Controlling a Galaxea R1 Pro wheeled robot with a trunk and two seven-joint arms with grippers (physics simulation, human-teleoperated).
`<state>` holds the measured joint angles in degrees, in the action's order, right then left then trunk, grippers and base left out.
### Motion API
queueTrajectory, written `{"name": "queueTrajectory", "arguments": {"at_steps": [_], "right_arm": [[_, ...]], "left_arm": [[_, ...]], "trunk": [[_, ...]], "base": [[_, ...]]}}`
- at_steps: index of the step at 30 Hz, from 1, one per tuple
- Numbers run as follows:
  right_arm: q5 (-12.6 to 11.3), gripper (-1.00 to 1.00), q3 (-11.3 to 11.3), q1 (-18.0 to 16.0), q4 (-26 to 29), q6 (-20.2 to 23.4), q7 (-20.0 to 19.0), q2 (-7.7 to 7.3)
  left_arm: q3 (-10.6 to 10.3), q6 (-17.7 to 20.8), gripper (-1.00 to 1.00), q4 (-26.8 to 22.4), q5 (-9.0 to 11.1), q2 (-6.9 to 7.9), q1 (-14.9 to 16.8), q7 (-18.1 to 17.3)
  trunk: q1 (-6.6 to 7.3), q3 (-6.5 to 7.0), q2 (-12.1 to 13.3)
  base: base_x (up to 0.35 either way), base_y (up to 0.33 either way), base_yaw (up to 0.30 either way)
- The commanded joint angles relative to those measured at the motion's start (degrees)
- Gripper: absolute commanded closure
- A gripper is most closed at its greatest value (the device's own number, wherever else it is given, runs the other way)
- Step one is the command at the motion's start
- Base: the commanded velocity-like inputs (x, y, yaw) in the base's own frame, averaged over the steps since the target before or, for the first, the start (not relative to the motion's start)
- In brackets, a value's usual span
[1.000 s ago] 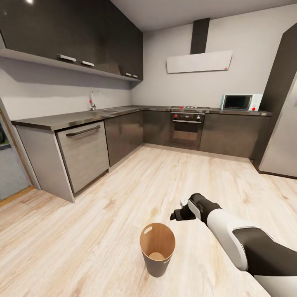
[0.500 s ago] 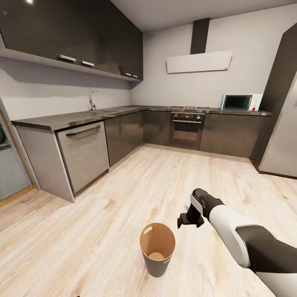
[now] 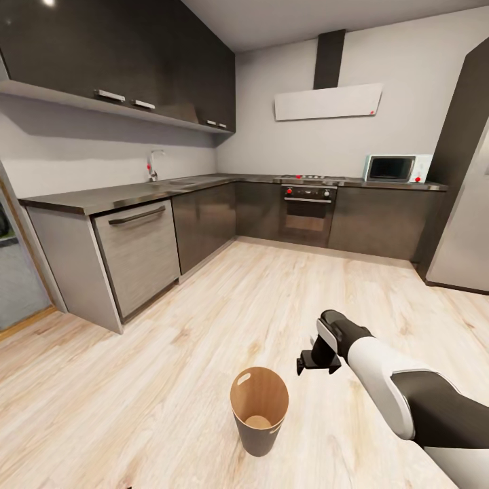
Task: Put the three can of soda from the living room inside the tash can in the kitchen.
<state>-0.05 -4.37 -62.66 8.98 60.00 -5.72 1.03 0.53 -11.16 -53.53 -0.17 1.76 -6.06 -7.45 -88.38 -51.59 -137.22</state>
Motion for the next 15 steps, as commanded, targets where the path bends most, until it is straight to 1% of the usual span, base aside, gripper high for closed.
{"name": "queueTrajectory", "arguments": {"at_steps": [1,8,15], "right_arm": [[0.0,-1.0,0.0,0.0,0.0,0.0,0.1,0.06],[0.1,-1.0,-0.2,0.0,0.1,0.0,0.4,0.7],[0.2,-1.0,-0.4,0.0,0.1,0.0,0.5,0.87]], "left_arm": [[0.0,0.0,-1.0,0.0,0.0,0.0,0.0,0.0],[0.1,0.0,-1.0,0.0,0.0,0.03,0.0,0.1],[0.0,0.0,-1.0,0.0,-0.1,-0.03,0.0,0.2]], "trunk": [[0.0,0.0,0.0],[0.0,0.0,0.0],[0.0,0.0,0.0]], "base": [[0.0,0.0,0.0],[0.0,0.0,0.0],[0.0,0.0,0.0]]}}
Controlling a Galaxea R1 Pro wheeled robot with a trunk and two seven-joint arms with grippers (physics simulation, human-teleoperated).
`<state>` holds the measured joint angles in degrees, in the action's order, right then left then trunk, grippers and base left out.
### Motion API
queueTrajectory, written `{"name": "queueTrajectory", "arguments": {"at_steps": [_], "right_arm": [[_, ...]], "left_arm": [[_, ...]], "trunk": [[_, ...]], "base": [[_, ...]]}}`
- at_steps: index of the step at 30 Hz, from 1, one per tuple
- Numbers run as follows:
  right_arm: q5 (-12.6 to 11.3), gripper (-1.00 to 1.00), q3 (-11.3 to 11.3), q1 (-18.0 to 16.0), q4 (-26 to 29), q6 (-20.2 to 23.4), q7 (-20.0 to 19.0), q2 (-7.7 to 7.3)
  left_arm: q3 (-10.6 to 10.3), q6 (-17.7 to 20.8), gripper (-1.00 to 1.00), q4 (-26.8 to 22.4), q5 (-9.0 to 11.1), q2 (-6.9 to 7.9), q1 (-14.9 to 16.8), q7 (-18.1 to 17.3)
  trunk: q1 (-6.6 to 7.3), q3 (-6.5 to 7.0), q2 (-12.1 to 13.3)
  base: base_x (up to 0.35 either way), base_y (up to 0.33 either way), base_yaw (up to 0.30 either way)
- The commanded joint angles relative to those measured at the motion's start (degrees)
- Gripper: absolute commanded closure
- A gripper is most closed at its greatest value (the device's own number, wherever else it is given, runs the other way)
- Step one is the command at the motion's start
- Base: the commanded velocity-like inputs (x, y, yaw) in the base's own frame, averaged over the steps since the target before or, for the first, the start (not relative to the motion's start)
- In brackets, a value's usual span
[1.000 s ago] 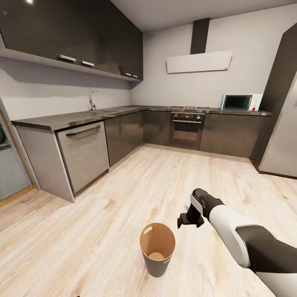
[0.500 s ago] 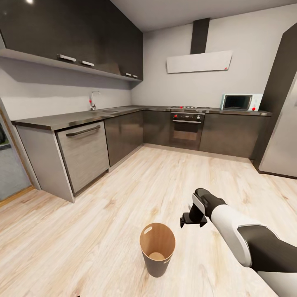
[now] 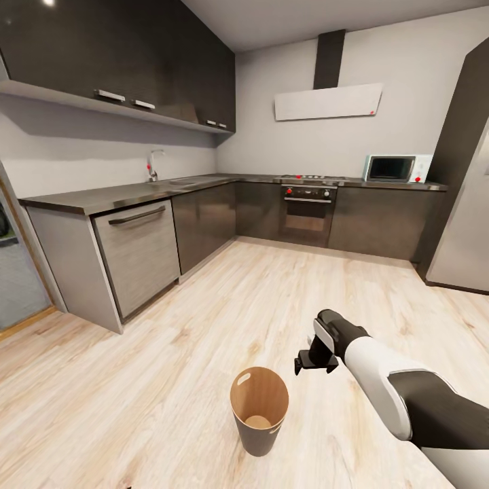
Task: Put the three can of soda from the living room inside the tash can in the kitchen.
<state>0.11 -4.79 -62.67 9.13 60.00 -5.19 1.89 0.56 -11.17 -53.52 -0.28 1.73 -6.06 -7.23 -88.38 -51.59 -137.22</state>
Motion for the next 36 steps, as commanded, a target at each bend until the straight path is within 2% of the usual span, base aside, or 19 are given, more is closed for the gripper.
{"name": "queueTrajectory", "arguments": {"at_steps": [1,7,10,16,26,36], "right_arm": [[0.1,-1.0,0.0,0.0,0.0,0.0,0.0,0.01],[0.1,-1.0,0.2,0.0,1.6,-1.5,0.1,-0.08],[0.0,-1.0,0.2,0.0,4.3,-3.8,0.1,-0.06],[-0.3,-1.0,0.1,0.1,5.7,-9.0,0.1,0.05],[-0.3,-1.0,0.1,0.1,6.1,-11.1,0.3,3.08],[-0.3,-1.0,0.2,0.1,2.3,-10.9,0.4,4.09]], "left_arm": [[0.0,0.0,-1.0,0.0,0.0,0.01,0.0,0.0],[0.0,0.0,-1.0,0.2,0.0,-0.03,0.0,0.0],[0.0,-0.1,-1.0,0.3,0.0,-0.02,0.0,0.0],[-0.1,-0.1,-1.0,0.3,-0.1,-0.04,0.0,0.0],[-0.1,-0.1,-1.0,0.3,-0.1,-0.06,0.0,0.0],[0.1,0.0,-1.0,0.3,0.0,-0.06,0.0,0.0]], "trunk": [[0.0,0.0,0.0],[0.0,0.0,0.0],[0.0,0.0,0.0],[0.0,0.0,0.0],[0.0,0.0,0.0],[0.0,0.0,0.0]], "base": [[0.0,0.0,0.0],[0.0,0.0,0.0],[0.0,0.0,0.0],[0.0,0.0,0.0],[0.0,0.0,0.0],[0.0,0.0,0.0]]}}
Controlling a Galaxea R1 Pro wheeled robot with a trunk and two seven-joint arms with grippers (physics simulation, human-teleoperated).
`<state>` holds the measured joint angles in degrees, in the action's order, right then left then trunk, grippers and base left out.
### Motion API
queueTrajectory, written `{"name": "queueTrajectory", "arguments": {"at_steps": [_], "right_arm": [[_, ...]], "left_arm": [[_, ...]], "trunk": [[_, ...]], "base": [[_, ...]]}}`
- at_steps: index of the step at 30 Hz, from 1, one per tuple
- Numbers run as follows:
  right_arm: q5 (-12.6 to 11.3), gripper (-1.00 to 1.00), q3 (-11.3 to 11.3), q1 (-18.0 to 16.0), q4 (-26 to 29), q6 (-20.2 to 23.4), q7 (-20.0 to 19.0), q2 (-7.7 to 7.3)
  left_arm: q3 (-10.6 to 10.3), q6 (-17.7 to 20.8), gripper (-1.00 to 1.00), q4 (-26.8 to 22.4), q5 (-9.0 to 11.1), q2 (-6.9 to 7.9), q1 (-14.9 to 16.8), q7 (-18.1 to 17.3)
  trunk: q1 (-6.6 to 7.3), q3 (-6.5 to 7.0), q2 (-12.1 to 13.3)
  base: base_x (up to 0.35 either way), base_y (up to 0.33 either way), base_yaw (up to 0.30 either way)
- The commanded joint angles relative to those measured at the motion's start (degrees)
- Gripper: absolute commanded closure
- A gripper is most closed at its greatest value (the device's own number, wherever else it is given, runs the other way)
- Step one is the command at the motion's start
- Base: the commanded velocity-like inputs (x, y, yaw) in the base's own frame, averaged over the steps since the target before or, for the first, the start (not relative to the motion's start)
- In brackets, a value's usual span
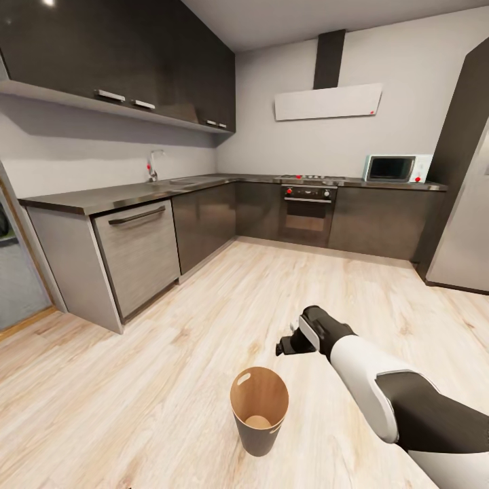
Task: Put the three can of soda from the living room inside the tash can in the kitchen.
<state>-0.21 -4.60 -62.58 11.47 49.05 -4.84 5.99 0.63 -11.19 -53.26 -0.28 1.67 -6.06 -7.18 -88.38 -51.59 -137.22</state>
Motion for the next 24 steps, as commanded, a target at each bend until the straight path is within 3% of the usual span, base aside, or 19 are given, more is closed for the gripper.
{"name": "queueTrajectory", "arguments": {"at_steps": [1,11,24], "right_arm": [[0.0,-1.0,0.0,0.0,-0.2,0.0,0.0,0.02],[0.1,-1.0,0.0,0.0,-1.1,0.1,0.0,0.06],[0.1,-1.0,0.1,0.0,-1.7,0.1,0.0,-0.01]], "left_arm": [[0.0,0.0,-1.0,0.0,0.0,0.0,0.0,0.0],[-0.1,0.1,-1.0,0.0,0.0,0.11,0.0,-0.1],[0.3,0.0,-1.0,-0.1,0.3,0.08,0.0,0.0]], "trunk": [[0.0,0.0,0.0],[0.0,0.0,0.0],[0.0,0.0,0.0]], "base": [[0.0,0.0,0.0],[0.01,0.0,0.0],[0.16,0.0,0.0]]}}
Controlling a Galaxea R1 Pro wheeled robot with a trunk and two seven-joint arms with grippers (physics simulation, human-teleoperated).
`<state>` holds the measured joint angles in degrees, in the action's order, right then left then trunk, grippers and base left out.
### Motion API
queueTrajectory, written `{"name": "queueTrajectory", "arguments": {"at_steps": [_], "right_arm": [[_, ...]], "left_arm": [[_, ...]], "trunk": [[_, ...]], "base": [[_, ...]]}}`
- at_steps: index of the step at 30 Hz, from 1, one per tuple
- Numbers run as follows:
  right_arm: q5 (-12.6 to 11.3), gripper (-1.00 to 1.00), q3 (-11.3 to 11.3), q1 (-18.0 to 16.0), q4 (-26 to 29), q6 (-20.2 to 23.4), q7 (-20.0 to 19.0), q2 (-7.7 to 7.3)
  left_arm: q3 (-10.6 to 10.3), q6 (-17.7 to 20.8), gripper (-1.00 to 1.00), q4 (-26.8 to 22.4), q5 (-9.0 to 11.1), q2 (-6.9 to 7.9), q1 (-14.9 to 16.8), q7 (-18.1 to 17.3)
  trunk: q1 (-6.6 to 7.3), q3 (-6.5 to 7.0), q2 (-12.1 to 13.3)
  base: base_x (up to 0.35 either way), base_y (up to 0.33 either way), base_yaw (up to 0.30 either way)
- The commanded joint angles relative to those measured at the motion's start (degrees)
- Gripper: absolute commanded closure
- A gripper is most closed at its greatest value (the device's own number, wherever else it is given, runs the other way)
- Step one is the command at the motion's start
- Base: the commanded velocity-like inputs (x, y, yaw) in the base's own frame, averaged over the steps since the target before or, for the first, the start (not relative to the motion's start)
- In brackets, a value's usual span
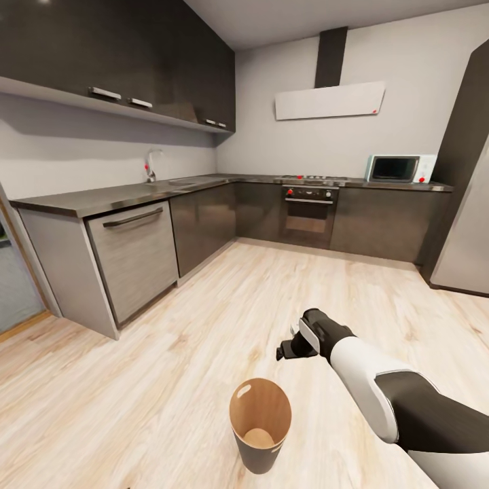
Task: Put the three can of soda from the living room inside the tash can in the kitchen.
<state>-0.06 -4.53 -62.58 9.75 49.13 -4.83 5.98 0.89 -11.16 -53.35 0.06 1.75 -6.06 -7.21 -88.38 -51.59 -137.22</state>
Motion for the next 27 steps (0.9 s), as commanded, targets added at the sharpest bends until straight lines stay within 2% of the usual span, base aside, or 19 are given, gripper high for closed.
{"name": "queueTrajectory", "arguments": {"at_steps": [1,15,27], "right_arm": [[0.0,-1.0,0.0,0.0,-0.1,0.0,0.0,0.0],[-0.2,-1.0,0.0,0.1,-2.7,-0.2,0.0,0.34],[-0.6,-1.0,0.1,0.4,-5.2,-0.7,0.0,1.81]], "left_arm": [[0.0,0.0,-1.0,0.0,0.0,0.0,0.0,0.0],[-0.3,0.1,-1.0,0.0,-0.3,-0.07,0.0,0.0],[-0.3,0.1,-1.0,0.1,-0.2,-0.08,0.0,0.0]], "trunk": [[0.0,0.0,0.0],[0.0,0.0,0.0],[-2.64,-2.15,-4.8]], "base": [[0.046,0.0,0.0],[0.011,0.0,0.0],[0.0,0.0,0.0]]}}
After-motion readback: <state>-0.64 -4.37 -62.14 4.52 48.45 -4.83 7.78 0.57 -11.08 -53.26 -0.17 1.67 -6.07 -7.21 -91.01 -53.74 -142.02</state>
